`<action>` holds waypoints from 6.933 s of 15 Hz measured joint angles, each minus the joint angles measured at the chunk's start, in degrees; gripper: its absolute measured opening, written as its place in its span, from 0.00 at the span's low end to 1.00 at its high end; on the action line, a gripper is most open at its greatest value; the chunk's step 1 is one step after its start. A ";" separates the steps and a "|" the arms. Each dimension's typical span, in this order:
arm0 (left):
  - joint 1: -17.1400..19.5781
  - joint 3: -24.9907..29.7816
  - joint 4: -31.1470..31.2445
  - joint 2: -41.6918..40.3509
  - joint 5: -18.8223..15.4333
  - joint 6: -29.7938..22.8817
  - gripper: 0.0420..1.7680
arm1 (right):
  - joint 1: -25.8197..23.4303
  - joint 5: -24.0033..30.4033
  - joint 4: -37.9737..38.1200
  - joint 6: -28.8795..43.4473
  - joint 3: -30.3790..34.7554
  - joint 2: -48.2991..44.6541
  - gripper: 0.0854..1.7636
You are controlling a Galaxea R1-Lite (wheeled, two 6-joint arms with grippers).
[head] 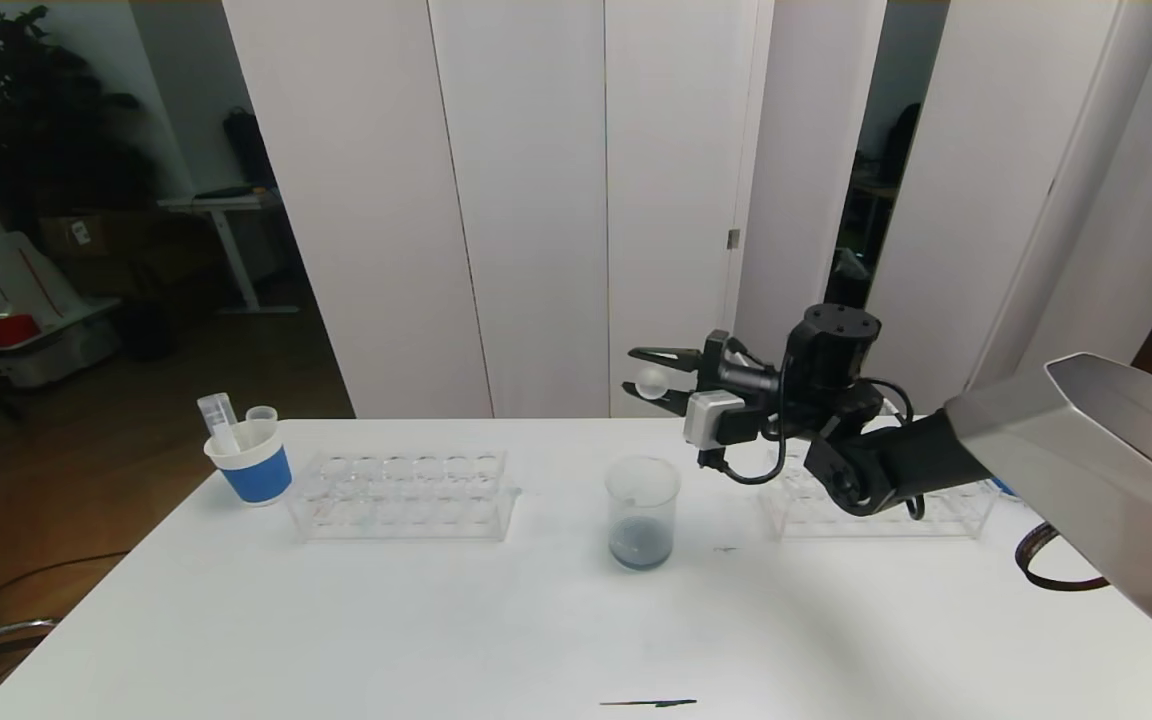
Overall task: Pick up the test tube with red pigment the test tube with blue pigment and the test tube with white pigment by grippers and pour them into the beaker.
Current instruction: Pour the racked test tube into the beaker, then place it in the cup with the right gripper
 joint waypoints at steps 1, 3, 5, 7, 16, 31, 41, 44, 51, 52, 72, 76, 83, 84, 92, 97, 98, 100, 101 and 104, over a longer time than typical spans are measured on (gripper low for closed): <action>0.00 0.00 0.00 0.00 0.00 0.00 0.99 | 0.01 0.09 0.00 -1.61 -0.28 0.20 0.30; 0.00 0.00 0.00 0.00 -0.01 0.00 0.99 | 0.01 0.96 -0.09 -3.93 -1.02 0.66 0.30; 0.00 0.00 0.00 0.00 -0.01 0.00 0.99 | 0.01 1.10 -0.05 -4.74 -1.88 1.07 0.30; 0.00 0.00 0.00 0.00 0.00 0.00 0.99 | -0.10 1.10 -0.07 -5.63 -2.56 1.46 0.30; 0.00 0.00 -0.02 0.00 -0.01 0.00 0.99 | -0.71 2.58 -1.40 -8.87 -3.47 2.62 0.30; 0.02 0.00 -0.02 0.00 -0.01 0.00 0.99 | -1.12 7.61 -2.29 -16.19 -8.78 5.02 0.30; 0.02 0.00 0.00 0.00 -0.01 0.00 0.99 | -1.18 7.78 -2.34 -18.37 -12.63 5.55 0.30; 0.02 0.00 -0.02 0.00 -0.01 0.00 0.99 | -0.74 4.60 -2.29 -16.69 -13.26 3.97 0.30; 0.02 0.00 0.00 0.00 -0.01 0.00 0.99 | 0.67 -24.56 -3.06 7.39 -7.69 -6.86 0.30; 0.02 0.00 -0.02 0.00 0.00 0.00 0.99 | 1.05 -30.33 -3.78 14.41 -5.30 -8.70 0.30; 0.05 0.00 -0.02 0.00 -0.01 0.00 0.99 | -25.94 -62.54 -16.73 63.89 33.82 -26.49 0.30; 0.00 0.00 0.02 0.00 -0.01 0.00 0.99 | -33.50 -58.60 -20.18 62.67 33.55 -23.32 0.30; 0.00 0.00 0.00 0.00 -0.01 0.00 0.99 | -35.38 -58.30 -26.76 62.90 31.85 -10.20 0.30; 0.02 0.00 0.00 0.00 -0.01 0.00 0.99 | -35.27 -58.34 -26.87 62.89 31.59 -8.68 0.30; 0.02 0.00 0.00 0.00 -0.01 -0.02 0.99 | -34.49 -58.32 -29.44 62.78 31.42 -1.27 0.30; 0.00 0.00 0.00 0.00 0.00 0.00 0.99 | -34.79 -56.75 -29.33 62.98 31.15 0.59 0.30; 0.02 0.00 0.00 0.00 -0.01 0.00 0.99 | -34.96 -56.58 -29.31 63.00 31.12 0.80 0.30; 0.02 0.00 0.00 0.00 0.00 0.00 0.99 | -35.21 -56.38 -29.38 62.95 31.09 1.11 0.30; 0.02 0.00 0.00 0.00 -0.01 -0.02 0.99 | -35.24 -56.00 -29.31 62.95 31.04 1.16 0.30; 0.02 0.00 -0.02 0.00 0.00 0.00 0.99 | -35.57 -54.93 -29.33 63.00 31.00 1.18 0.70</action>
